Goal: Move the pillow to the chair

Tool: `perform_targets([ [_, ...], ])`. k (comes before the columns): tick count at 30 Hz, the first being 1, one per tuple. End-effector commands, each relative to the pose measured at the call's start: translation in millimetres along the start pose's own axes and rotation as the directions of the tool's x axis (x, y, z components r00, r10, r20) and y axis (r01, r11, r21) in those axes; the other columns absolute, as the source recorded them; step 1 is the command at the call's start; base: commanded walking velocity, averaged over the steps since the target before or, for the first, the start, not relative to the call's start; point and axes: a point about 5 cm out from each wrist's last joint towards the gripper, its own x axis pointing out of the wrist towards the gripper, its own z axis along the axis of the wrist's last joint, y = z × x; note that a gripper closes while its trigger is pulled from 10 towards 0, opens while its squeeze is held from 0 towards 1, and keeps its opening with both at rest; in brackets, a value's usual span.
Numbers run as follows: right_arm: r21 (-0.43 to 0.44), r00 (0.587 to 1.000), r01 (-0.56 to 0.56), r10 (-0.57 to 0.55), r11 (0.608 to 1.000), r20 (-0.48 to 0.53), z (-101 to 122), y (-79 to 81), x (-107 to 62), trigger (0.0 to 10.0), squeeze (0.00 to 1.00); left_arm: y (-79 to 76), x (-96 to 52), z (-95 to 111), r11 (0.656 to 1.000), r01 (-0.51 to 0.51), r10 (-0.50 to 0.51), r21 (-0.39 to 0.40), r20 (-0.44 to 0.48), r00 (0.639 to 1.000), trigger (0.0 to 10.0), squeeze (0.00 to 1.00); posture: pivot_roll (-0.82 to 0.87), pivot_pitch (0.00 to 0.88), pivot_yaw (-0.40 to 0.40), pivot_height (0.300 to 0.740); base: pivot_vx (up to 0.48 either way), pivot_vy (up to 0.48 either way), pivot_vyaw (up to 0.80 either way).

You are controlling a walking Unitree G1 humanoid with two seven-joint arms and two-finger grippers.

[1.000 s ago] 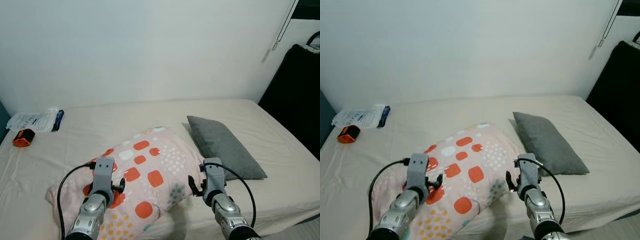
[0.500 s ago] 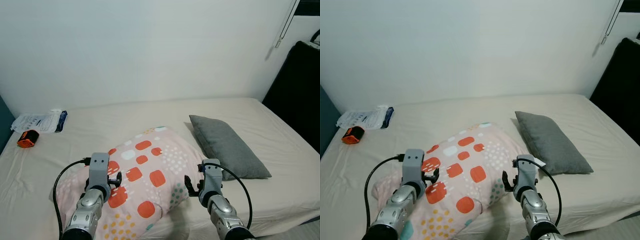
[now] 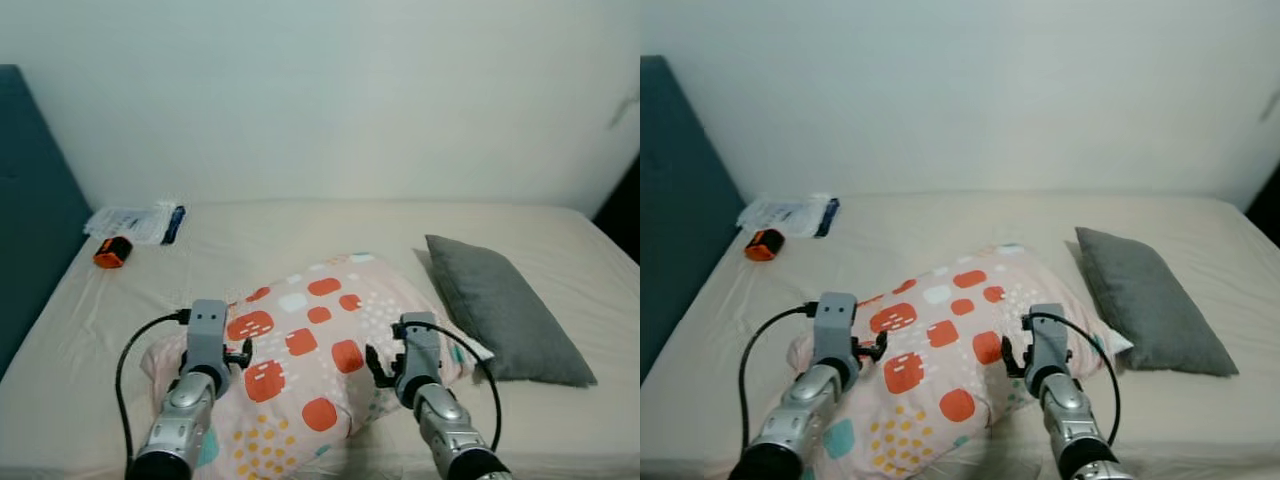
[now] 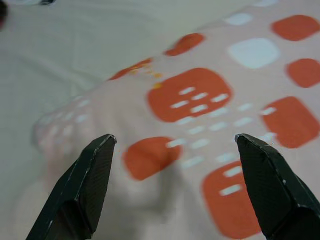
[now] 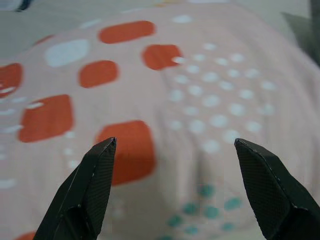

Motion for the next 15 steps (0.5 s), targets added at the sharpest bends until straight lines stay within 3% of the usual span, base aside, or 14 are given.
perform_targets([
  [1,-0.002,1.000,-0.002,0.002,1.000,0.008,0.0,-0.4,-0.7,10.0,0.00,4.4,-0.6,2.4,1.000,-0.004,0.004,0.005,0.007,1.000,10.0,0.00,0.06,0.000,-0.027,0.740,0.000,0.000,0.80],
  [15,0.005,1.000,0.007,-0.007,1.000,0.015,-0.5,0.9,-1.0,10.0,0.00,-2.5,-2.2,3.9,0.999,0.031,-0.031,0.014,0.023,0.999,10.0,0.00,0.06,0.000,-0.018,0.740,0.000,0.000,0.80],
])
